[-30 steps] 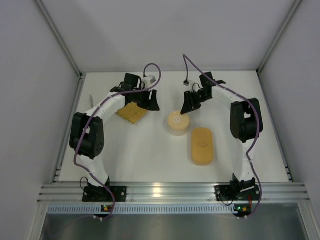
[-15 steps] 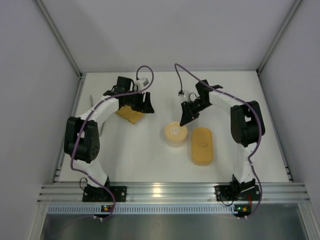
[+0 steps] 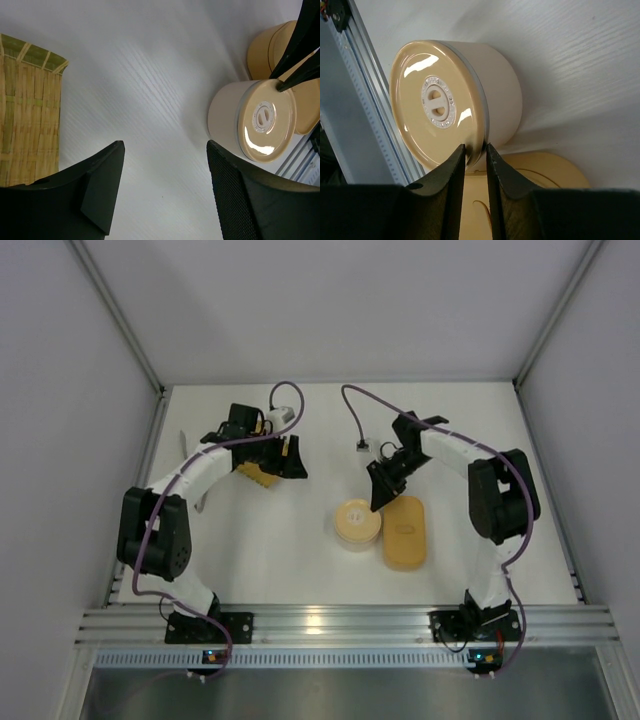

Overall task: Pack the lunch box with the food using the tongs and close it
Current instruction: Move the packing box to the center of the board, then reset both arms

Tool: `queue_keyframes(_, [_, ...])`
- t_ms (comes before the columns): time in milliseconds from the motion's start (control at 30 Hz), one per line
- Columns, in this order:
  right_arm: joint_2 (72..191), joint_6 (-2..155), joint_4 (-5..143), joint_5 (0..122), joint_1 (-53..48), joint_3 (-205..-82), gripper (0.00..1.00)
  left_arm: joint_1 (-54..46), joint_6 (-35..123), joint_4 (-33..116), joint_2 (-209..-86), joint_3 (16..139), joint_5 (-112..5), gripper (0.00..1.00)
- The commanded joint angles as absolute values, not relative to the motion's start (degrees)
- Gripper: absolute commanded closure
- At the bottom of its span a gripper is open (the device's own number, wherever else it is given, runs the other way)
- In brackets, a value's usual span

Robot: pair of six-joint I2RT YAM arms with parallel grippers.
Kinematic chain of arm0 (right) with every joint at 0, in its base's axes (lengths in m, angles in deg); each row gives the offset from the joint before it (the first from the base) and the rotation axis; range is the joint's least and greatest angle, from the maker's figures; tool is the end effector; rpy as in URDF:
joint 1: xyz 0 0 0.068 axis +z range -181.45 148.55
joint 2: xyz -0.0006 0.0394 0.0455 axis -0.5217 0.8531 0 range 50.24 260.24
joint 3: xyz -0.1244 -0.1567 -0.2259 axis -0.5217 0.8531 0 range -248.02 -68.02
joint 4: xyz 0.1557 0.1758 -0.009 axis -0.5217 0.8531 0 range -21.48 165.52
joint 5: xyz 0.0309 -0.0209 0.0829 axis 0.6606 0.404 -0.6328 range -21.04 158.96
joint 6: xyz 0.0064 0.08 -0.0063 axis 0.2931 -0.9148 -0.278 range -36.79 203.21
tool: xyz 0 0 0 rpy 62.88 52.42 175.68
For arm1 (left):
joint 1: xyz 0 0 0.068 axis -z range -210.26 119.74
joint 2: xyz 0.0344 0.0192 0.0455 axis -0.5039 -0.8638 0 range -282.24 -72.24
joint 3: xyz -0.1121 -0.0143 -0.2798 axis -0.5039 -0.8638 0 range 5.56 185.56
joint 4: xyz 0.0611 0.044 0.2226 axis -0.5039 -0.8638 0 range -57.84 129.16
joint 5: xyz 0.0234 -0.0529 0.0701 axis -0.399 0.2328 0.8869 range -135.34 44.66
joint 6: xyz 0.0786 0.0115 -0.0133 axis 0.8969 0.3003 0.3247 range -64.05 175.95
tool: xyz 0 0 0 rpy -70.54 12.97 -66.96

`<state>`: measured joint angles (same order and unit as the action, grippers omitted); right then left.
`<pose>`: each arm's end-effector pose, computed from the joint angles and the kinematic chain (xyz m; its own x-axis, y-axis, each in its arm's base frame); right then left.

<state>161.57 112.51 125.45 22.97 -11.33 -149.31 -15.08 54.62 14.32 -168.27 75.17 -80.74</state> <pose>0.3122 0.1676 0.2086 -0.6832 -0.6125 -0.3976 -0.6985 0.3893 0.6005 0.3305 -0.1315 0.2611 -0.7657 0.1882 -0.6150 0.5456 0.6964 -0.4662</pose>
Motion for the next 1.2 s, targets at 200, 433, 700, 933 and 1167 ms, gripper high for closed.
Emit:
queue_keyframes(200, [157.7, 118.5, 129.4, 28.0, -7.3, -146.6, 0.78, -15.2, 57.2, 15.8, -163.5, 73.9, -82.8, 0.26])
queue_keyframes(433, [155.1, 115.9, 128.7, 28.4, -7.6, -148.9, 0.48, -15.2, 57.6, 16.0, -161.2, 72.9, -83.0, 0.11])
queue_keyframes(700, [150.9, 109.2, 127.8, 26.6, -11.6, -162.5, 0.30, -15.8, 58.0, 15.3, -157.3, 74.7, -83.8, 0.02])
queue_keyframes(933, [143.0, 98.4, 116.6, 24.9, -22.2, -159.5, 0.10, -23.8, 52.4, 12.0, -155.8, 78.0, -86.1, 0.02])
queue_keyframes(1167, [131.0, 92.3, 104.2, 30.7, -37.5, -142.1, 0.01, -35.2, 54.2, 1.7, -156.0, 81.3, -79.4, 0.02])
